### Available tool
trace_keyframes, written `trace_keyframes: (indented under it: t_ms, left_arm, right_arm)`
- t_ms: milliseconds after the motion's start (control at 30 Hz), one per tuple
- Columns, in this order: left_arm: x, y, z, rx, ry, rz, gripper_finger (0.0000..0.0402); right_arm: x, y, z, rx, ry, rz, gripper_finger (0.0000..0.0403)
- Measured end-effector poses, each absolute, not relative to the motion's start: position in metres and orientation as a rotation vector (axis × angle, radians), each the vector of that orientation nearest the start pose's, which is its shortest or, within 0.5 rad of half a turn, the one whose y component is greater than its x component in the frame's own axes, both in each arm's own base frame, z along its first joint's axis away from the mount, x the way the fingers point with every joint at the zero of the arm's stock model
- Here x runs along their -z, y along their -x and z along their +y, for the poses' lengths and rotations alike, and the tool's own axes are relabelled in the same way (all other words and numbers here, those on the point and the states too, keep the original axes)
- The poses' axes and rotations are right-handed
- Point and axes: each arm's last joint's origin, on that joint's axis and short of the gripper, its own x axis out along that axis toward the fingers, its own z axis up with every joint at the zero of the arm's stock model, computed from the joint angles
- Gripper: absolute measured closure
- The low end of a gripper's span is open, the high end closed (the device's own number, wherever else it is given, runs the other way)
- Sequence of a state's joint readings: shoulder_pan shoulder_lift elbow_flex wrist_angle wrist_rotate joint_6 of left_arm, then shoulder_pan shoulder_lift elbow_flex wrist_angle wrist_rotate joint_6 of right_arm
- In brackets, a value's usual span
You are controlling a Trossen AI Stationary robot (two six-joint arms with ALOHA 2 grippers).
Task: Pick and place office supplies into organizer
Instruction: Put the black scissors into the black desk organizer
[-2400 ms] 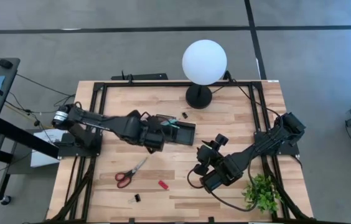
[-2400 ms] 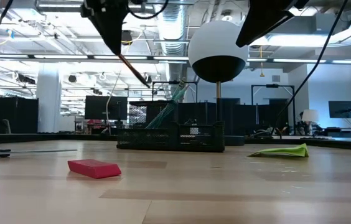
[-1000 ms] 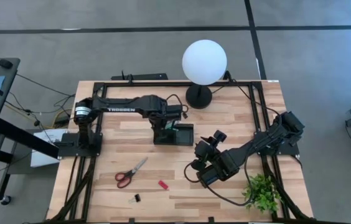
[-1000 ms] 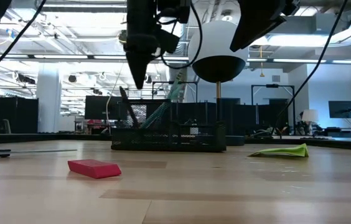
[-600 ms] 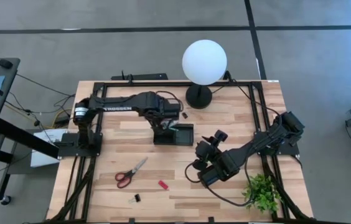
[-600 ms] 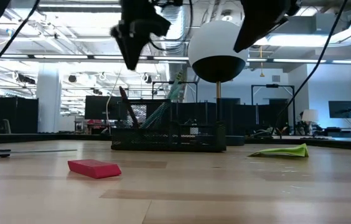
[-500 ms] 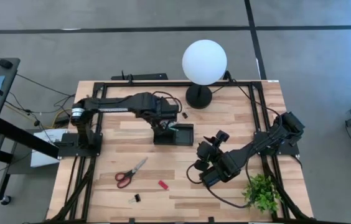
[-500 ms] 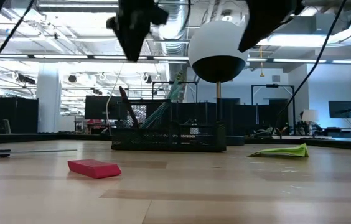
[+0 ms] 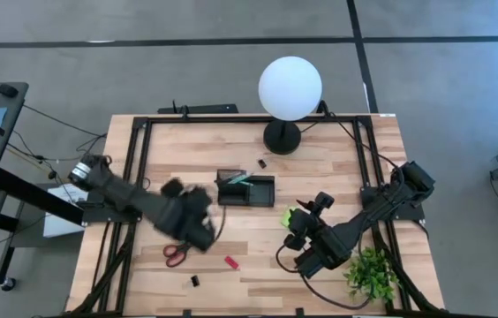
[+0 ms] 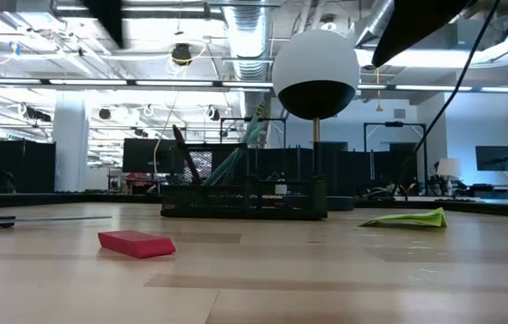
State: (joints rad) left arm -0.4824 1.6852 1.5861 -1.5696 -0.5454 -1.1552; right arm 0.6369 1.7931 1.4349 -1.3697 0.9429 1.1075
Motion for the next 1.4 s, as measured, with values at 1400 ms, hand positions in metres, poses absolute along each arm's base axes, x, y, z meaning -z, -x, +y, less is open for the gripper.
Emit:
trace_keyframes:
  t_ms: [1400]
  left_arm:
    - [-0.241,-0.261,-0.224,-0.335,-0.8,0.538,0.029]
  right_arm:
    - [-0.247,-0.294,0.133,0.852,0.225,0.88,0.0242]
